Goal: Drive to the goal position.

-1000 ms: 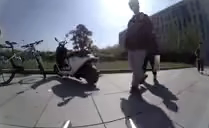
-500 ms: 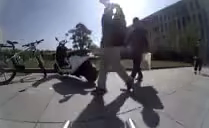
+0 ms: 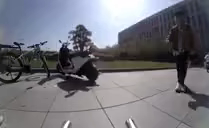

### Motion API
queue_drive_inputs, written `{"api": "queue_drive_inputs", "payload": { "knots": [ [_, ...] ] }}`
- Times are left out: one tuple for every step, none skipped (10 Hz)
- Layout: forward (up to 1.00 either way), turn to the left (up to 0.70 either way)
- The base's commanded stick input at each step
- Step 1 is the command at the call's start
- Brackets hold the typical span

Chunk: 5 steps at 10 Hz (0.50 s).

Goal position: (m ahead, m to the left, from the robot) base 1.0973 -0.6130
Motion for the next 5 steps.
{"api": "queue_drive_inputs", "payload": {
  "knots": [
    [0.0, 0.0],
    [0.0, 0.0],
    [0.0, -0.12],
    [0.0, -0.86],
    [0.0, -1.0]
  ]
}}
